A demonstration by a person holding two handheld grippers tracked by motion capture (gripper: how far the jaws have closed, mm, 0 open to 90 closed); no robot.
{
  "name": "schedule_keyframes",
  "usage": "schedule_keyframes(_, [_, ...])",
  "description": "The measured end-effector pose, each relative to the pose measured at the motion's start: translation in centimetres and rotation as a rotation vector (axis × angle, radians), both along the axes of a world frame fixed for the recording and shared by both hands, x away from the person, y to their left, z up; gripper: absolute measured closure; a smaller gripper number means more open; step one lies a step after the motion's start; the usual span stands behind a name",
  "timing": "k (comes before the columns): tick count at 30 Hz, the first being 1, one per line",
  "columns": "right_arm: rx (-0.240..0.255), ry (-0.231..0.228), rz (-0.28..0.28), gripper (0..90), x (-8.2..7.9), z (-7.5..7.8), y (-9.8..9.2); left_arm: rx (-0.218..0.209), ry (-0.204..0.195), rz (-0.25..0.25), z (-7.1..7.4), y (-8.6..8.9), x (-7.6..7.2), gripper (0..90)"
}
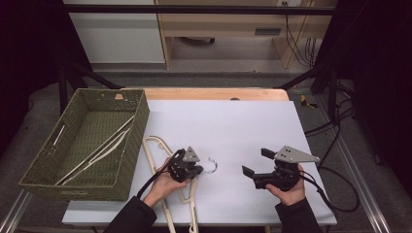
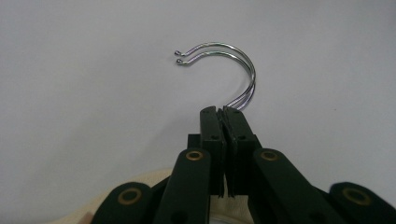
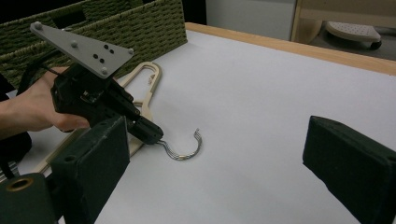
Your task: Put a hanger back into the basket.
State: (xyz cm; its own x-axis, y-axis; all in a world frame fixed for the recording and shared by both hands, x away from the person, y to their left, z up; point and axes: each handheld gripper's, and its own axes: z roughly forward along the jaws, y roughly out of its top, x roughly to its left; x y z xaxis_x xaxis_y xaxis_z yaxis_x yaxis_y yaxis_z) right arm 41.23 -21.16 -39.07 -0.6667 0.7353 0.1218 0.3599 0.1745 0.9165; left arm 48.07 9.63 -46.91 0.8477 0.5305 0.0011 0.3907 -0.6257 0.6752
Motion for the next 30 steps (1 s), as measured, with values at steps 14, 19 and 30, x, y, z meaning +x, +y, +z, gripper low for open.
schedule_keyframes(14, [0.001,0.001,0.01,8.4,0.0,0.0,0.1,-0.017,0.011,-0.002,0.1,0.0,0.0,87.1])
schedule_keyframes(19, [0.015,0.017,0.025,9.4,0.0,-0.3,0.5,-0.036,-0.006,-0.017,0.7,0.2,-0.3,88.2])
schedule_keyframes(30, [0.003,0.085,0.107,13.1,0.3,-1.7,3.5,-0.074,-0.051,-0.032,2.4,0.9,-1.1,88.7])
